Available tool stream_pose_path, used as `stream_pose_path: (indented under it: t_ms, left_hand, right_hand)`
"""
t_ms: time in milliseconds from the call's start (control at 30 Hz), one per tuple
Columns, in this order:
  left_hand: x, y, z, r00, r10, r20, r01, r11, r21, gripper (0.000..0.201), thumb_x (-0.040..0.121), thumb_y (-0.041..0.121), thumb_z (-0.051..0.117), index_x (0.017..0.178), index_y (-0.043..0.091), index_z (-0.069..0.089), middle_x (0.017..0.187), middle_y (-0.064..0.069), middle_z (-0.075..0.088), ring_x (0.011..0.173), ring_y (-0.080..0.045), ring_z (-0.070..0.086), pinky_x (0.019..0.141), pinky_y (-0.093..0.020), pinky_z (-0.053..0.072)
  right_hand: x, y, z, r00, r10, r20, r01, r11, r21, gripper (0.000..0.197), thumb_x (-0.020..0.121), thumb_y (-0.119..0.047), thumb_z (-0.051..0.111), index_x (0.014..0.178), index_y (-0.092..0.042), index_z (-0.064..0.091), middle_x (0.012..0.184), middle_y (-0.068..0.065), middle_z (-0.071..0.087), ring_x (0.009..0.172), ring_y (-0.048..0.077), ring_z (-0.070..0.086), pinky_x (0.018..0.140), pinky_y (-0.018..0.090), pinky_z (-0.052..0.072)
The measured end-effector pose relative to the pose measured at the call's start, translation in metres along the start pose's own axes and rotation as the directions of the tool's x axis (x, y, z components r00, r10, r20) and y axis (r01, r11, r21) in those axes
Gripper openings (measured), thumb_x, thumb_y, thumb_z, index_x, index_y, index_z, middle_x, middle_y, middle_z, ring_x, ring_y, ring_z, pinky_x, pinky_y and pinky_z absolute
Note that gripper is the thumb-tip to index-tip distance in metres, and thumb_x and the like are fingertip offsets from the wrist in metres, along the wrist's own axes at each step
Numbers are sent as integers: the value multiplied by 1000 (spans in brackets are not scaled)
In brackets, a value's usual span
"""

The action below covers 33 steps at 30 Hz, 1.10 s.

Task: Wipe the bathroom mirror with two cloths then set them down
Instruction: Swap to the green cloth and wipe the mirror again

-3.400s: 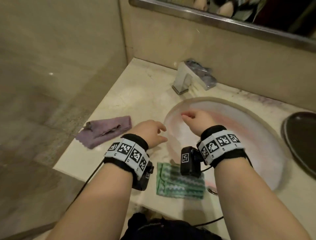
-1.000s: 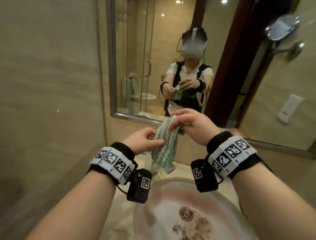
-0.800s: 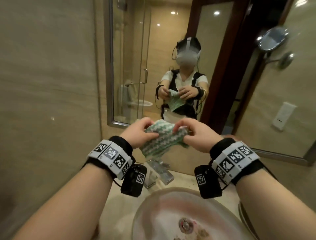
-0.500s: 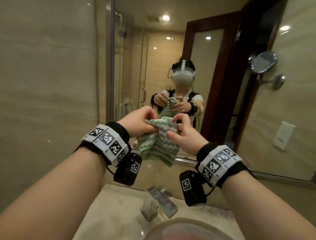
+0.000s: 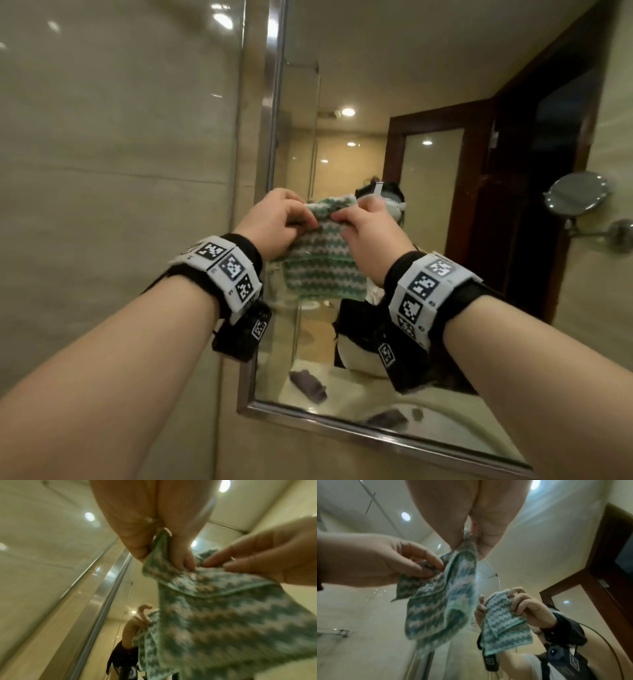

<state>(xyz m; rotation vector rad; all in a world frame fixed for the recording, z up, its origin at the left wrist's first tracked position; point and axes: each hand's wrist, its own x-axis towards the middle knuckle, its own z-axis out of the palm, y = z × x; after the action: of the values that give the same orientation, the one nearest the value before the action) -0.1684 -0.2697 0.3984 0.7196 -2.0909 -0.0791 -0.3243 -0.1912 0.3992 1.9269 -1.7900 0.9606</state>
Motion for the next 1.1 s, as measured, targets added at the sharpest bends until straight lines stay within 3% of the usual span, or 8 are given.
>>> stream_pose_path:
  t_ms: [200, 300, 433, 567, 700, 767, 833, 1100]
  left_hand:
    - [44, 4, -1, 972, 46, -231, 14, 967, 256, 23, 95, 18, 45, 115, 13, 55, 133, -3, 32, 104, -21, 45, 92, -31, 40]
    - [39, 9, 15, 960, 42, -277, 107, 859, 500, 36, 93, 18, 44, 129, 17, 41, 146, -4, 15, 127, -27, 27, 107, -37, 23]
    - [37, 8, 26, 960, 88, -265, 108, 757, 644, 49, 101, 20, 25, 148, 12, 17, 156, -3, -16, 143, -23, -15, 110, -34, -21]
    - [103, -38, 24, 931, 236, -279, 67, 641, 764, 55, 94, 20, 10, 149, 12, 11, 150, -8, -29, 138, -19, -25, 102, -30, -34]
    - [108, -38, 15, 946, 208, -248, 98, 547, 831, 46, 98, 35, 30, 133, 9, 43, 139, -8, -44, 136, -26, -32, 108, -41, -22]
    - [105, -39, 11, 905, 282, -317, 116, 553, 825, 46, 86, 34, 56, 125, 9, 53, 155, -6, -10, 142, -26, -4, 115, -40, -5]
    - [98, -29, 5, 885, 268, -381, 156, 601, 784, 52, 70, 34, 70, 115, 9, 59, 134, -6, 21, 124, -25, 23, 103, -37, 16]
    - [108, -23, 6, 908, 62, -415, 189, 823, 536, 37, 98, 19, 36, 133, 10, 39, 135, -15, 36, 122, -32, 37, 102, -39, 29]
  right_hand:
    - [38, -20, -4, 995, -21, -97, 2, 982, -189, 42, 92, -27, 51, 133, -26, 41, 133, 2, 28, 102, 21, 53, 84, 33, 50]
    - [39, -24, 0, 988, -42, -149, 2, 967, -256, 36, 92, -25, 48, 128, -23, 44, 129, 5, 31, 102, 23, 51, 81, 32, 46]
    - [53, -27, -2, 987, -45, -157, -41, 864, -501, 43, 88, -21, 48, 130, -25, 43, 146, 5, 15, 135, 27, 16, 109, 39, 21]
    - [123, -7, 10, 944, -274, -186, 88, 751, -655, 51, 94, -19, 42, 143, -12, 30, 156, 3, -2, 143, 23, -3, 116, 38, 0]
    - [128, -10, 8, 958, -264, -111, 158, 810, -565, 56, 97, -18, 37, 148, -10, 16, 157, 5, 4, 144, 21, 3, 116, 34, 11]
    - [131, -11, 10, 979, -199, -51, 134, 805, -579, 61, 98, -19, 37, 150, -13, 6, 157, 6, -9, 145, 21, -5, 116, 35, 8]
    - [133, -13, 7, 985, -173, -6, 134, 782, -609, 68, 96, -25, 42, 150, -18, 1, 156, 7, -18, 144, 22, -12, 116, 35, 0]
    - [134, -7, 7, 987, -154, -35, 117, 863, -492, 70, 95, -24, 43, 149, -29, 1, 155, 0, -22, 144, 22, -8, 116, 31, 1]
